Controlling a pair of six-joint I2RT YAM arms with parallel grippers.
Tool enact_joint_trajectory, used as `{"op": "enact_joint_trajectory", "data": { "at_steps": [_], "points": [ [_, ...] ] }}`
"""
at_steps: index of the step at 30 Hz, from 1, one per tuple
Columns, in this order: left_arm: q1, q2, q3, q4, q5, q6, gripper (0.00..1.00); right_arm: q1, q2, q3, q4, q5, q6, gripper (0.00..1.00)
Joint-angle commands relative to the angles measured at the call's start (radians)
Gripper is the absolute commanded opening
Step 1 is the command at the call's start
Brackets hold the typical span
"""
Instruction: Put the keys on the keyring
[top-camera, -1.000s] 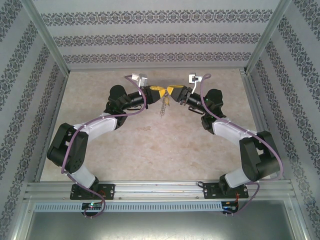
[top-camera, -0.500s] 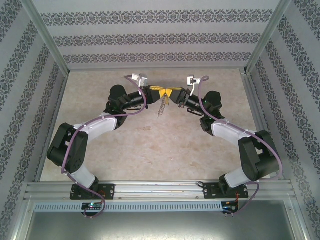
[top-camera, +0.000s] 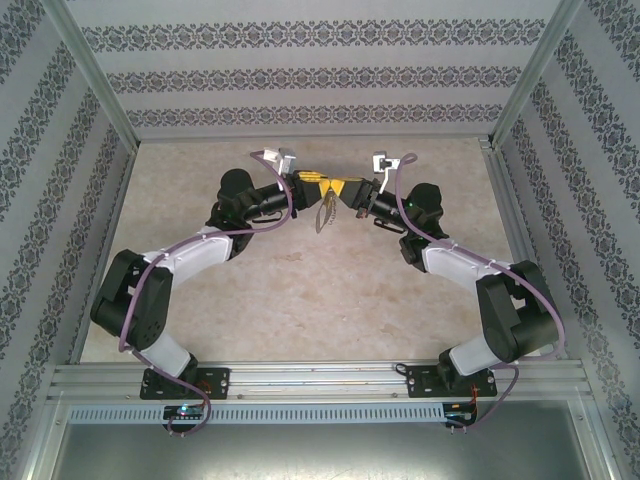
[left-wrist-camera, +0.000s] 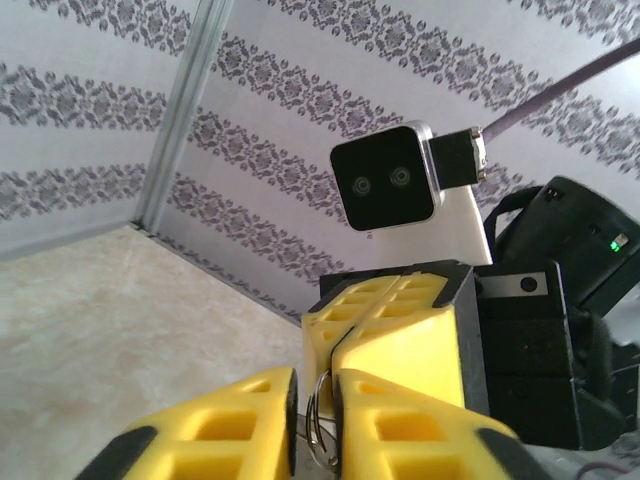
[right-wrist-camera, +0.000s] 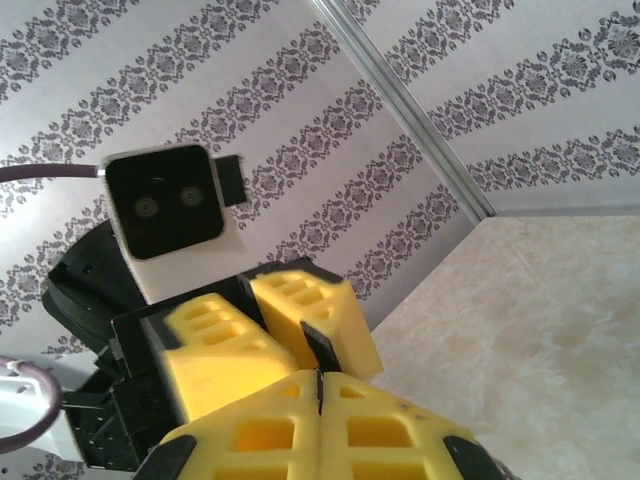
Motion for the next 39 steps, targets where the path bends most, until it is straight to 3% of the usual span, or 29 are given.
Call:
{"op": "enact_joint_trajectory", "data": {
  "at_steps": [1,9,19,32,39],
  "points": [
    [-0.012,-0.05,0.038,-0.091,-0.037,0.096,0.35,-0.028,-0.002,0.011,-0.012,-0.036,-0.036,0.0],
    [-0.005,-0.073,0.113,-0.344,-0.041,0.214,0.56,-0.082,0.022,0.077,-0.093,-0.105,-0.064,0.0],
    [0.012,-0.116,0.227,-0.666,-0.011,0.378,0.67,-0.091,0.062,0.147,-0.177,-0.161,-0.14,0.0],
    [0.057,-0.061,0.29,-0.73,0.099,0.367,0.7,-0.111,0.03,0.212,-0.39,-0.186,-0.279,0.0],
    [0.095,-0.029,0.326,-0.731,0.205,0.333,0.71,-0.114,-0.019,0.279,-0.594,-0.184,-0.454,0.0]
  ]
}}
